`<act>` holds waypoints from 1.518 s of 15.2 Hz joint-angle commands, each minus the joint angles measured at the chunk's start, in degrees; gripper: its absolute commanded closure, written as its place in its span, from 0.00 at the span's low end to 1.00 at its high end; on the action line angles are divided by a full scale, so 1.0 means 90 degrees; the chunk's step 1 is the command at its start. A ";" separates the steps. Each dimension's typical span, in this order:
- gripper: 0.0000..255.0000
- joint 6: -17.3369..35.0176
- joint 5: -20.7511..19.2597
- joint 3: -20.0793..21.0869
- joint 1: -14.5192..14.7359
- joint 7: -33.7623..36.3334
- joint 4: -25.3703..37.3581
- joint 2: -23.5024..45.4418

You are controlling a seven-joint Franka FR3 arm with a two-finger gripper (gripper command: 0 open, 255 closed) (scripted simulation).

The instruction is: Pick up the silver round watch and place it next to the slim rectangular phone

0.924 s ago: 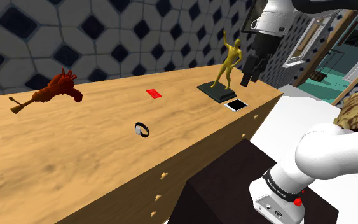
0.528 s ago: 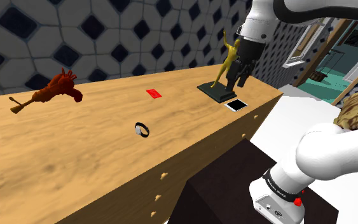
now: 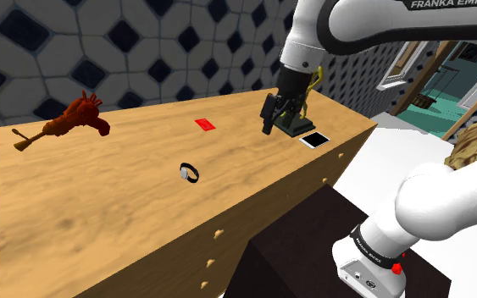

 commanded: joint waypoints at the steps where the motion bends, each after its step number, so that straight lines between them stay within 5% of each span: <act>1: 0.00 0.0371 0.0062 0.0223 0.0030 0.0236 0.0093 0.0386; 7: 0.00 0.1283 -0.0033 0.0845 0.0071 0.1003 0.0636 0.1640; 13: 0.00 0.2002 -0.0587 0.1326 0.0156 0.1933 0.1470 0.3074; 18: 0.00 0.2361 -0.1330 0.1474 0.0430 0.2781 0.2404 0.4357; 23: 0.00 0.2674 -0.1469 0.1440 0.0508 0.2887 0.2314 0.4599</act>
